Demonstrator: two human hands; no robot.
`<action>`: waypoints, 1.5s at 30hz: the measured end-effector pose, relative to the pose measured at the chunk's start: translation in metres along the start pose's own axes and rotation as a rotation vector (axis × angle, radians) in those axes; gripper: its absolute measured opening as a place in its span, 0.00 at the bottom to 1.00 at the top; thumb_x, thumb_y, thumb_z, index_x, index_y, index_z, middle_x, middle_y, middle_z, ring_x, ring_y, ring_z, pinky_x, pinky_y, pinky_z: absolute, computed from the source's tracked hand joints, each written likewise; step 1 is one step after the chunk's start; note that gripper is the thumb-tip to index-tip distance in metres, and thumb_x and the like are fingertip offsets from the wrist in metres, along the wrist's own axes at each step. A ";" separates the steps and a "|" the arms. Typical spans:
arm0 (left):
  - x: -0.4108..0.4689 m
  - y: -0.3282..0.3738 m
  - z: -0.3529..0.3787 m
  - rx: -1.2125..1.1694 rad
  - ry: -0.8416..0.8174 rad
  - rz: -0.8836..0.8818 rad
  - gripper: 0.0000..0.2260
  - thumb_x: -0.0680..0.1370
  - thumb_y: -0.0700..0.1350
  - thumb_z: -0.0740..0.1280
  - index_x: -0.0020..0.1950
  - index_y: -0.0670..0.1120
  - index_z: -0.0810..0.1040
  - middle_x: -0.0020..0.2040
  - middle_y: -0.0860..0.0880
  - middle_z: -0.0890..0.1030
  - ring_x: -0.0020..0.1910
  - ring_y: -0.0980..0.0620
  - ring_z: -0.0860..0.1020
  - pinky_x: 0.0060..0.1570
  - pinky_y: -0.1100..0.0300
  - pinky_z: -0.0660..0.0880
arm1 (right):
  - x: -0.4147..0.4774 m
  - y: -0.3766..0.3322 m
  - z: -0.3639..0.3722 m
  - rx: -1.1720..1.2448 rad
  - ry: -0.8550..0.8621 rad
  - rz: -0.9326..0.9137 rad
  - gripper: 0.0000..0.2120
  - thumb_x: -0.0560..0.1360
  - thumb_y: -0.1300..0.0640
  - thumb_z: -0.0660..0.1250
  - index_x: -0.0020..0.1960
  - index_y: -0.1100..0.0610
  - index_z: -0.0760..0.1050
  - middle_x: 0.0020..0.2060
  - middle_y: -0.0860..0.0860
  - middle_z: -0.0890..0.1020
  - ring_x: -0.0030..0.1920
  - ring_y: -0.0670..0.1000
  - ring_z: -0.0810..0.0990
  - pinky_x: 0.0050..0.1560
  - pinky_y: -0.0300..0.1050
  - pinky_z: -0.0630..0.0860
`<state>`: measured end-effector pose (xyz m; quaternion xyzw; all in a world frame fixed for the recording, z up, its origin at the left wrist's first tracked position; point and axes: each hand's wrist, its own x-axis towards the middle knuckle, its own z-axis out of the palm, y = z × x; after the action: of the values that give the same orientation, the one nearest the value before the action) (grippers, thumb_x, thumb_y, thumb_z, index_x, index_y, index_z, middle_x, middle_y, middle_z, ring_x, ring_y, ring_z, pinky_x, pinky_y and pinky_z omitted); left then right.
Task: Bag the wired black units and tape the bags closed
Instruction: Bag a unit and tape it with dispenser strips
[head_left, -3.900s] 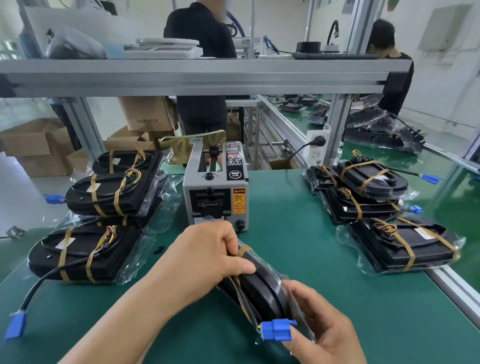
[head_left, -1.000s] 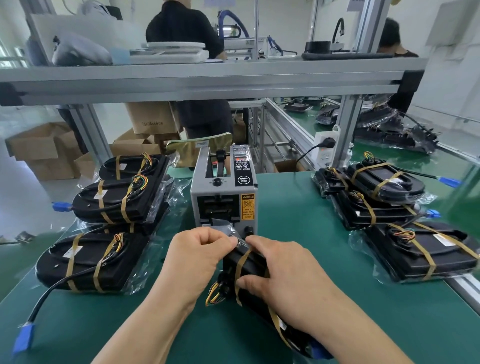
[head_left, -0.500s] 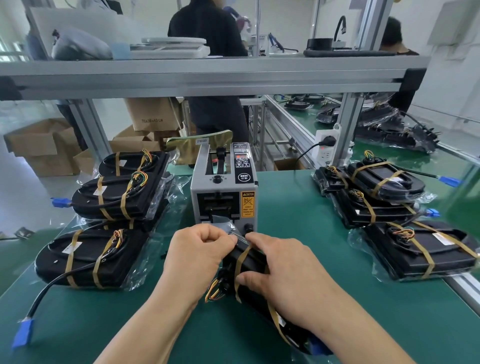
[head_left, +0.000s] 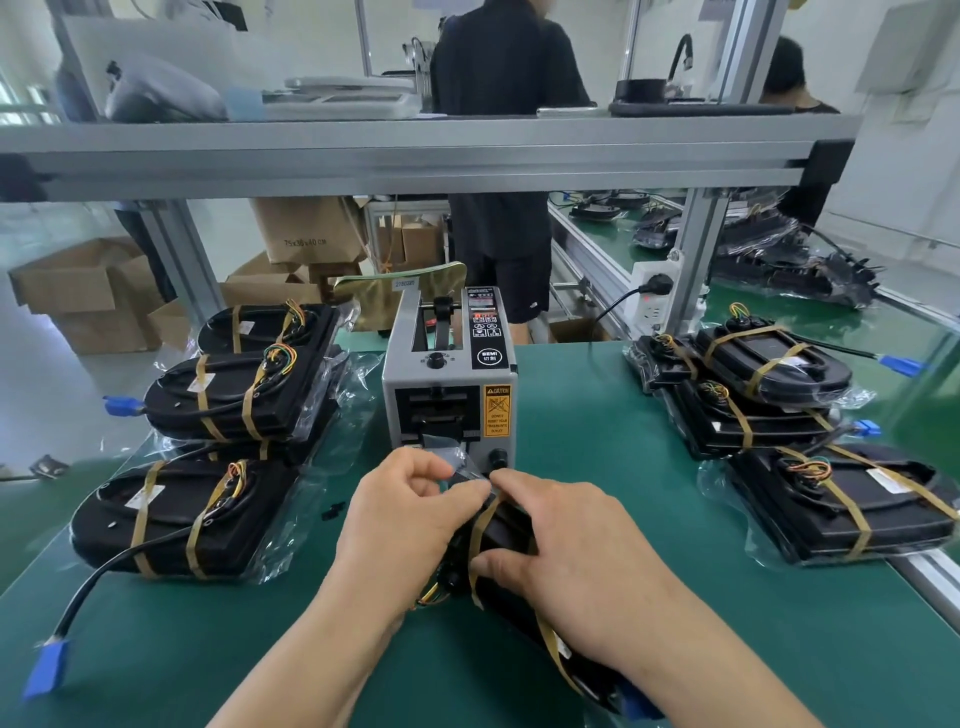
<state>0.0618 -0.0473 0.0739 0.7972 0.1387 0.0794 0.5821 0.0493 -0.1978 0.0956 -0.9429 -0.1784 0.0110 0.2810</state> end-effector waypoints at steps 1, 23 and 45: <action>0.000 -0.001 0.001 -0.038 -0.007 -0.019 0.16 0.61 0.55 0.78 0.44 0.50 0.80 0.36 0.51 0.82 0.33 0.56 0.79 0.36 0.61 0.75 | 0.000 0.000 0.000 0.006 -0.004 0.000 0.15 0.71 0.43 0.71 0.49 0.48 0.69 0.44 0.46 0.80 0.47 0.52 0.78 0.50 0.50 0.76; 0.009 -0.019 -0.004 -0.301 -0.109 -0.052 0.07 0.70 0.42 0.77 0.45 0.45 0.83 0.27 0.54 0.79 0.22 0.61 0.73 0.23 0.71 0.68 | 0.000 0.001 0.001 0.006 0.065 0.022 0.23 0.71 0.43 0.69 0.61 0.51 0.71 0.47 0.46 0.82 0.48 0.51 0.80 0.53 0.51 0.77; -0.047 0.034 -0.007 0.136 -0.009 0.602 0.07 0.77 0.48 0.70 0.48 0.61 0.84 0.51 0.63 0.76 0.53 0.61 0.76 0.49 0.70 0.70 | -0.009 0.001 -0.025 0.417 0.112 0.005 0.21 0.58 0.51 0.77 0.50 0.43 0.78 0.43 0.42 0.84 0.43 0.40 0.81 0.44 0.37 0.78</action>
<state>0.0196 -0.0657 0.1103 0.8399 -0.1012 0.2354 0.4785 0.0445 -0.2146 0.1156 -0.8639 -0.1541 -0.0039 0.4795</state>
